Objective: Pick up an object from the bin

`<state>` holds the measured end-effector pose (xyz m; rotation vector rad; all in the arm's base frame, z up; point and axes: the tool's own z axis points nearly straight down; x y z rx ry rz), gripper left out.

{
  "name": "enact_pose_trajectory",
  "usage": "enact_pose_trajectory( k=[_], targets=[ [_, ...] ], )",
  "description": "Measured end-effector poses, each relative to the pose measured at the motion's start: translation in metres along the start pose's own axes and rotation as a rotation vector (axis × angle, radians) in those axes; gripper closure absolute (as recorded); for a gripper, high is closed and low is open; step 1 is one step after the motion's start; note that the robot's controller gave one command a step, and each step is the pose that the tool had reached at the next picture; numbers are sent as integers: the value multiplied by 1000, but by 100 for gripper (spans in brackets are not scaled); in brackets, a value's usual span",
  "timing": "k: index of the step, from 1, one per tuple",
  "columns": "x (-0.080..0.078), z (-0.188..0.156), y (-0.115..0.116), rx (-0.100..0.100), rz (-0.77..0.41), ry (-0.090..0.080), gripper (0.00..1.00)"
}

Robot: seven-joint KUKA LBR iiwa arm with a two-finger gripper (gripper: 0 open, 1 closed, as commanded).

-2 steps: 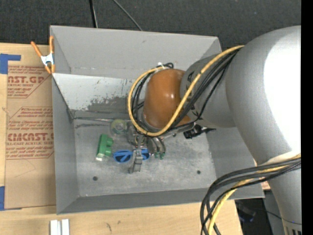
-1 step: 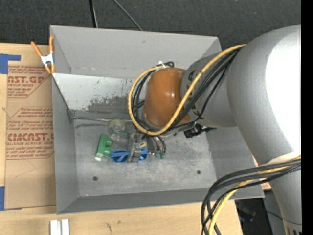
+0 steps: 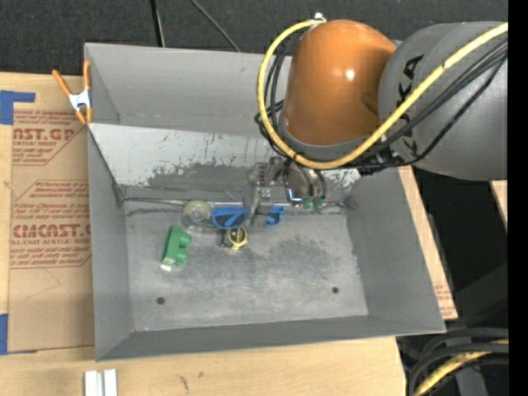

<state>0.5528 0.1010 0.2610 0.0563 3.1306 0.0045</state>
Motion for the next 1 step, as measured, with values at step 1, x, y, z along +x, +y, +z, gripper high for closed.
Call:
enact_pose_trajectory(
  k=[1],
  targets=[
    [-25,-22,23,0,-275,4,100]
  ],
)
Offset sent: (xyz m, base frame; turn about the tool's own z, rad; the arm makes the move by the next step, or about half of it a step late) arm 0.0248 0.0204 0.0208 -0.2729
